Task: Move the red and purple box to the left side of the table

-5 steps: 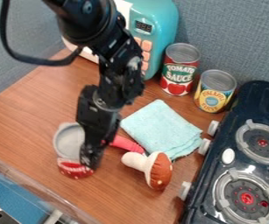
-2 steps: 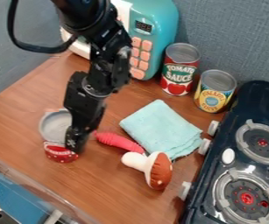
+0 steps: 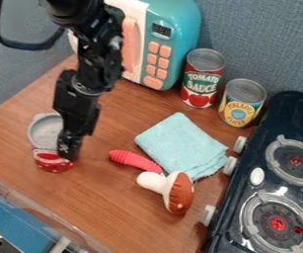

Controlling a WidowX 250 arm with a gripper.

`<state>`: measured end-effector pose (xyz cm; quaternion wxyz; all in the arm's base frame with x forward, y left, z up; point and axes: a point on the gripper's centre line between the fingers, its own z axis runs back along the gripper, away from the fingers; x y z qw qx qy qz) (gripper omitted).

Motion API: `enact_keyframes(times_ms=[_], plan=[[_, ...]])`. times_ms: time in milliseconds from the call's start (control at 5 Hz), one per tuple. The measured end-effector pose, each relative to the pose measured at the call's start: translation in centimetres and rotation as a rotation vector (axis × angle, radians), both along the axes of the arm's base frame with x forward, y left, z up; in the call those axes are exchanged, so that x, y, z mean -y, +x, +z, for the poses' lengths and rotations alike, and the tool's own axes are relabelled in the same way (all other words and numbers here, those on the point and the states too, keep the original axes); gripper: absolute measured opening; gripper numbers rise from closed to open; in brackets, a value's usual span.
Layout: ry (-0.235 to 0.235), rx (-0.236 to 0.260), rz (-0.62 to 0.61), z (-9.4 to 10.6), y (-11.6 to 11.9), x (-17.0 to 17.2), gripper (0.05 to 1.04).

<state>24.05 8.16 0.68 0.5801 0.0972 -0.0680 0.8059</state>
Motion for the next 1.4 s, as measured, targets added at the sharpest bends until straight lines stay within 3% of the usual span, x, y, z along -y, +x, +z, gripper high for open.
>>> enact_keyframes(times_ms=[600,800,1000,1200,1400], plan=[[-0.051,0.051,0.098,0.1,0.5,-6.2,1.0],[-0.054,0.005,0.106,-0.4,0.6,-6.9,1.0],[-0.054,0.013,0.12,-0.1,0.8,-7.3,1.0],[-0.062,0.045,0.071,1.6,0.9,-5.6,1.0],[-0.129,0.093,0.054,3.2,0.9,-3.9,1.0]])
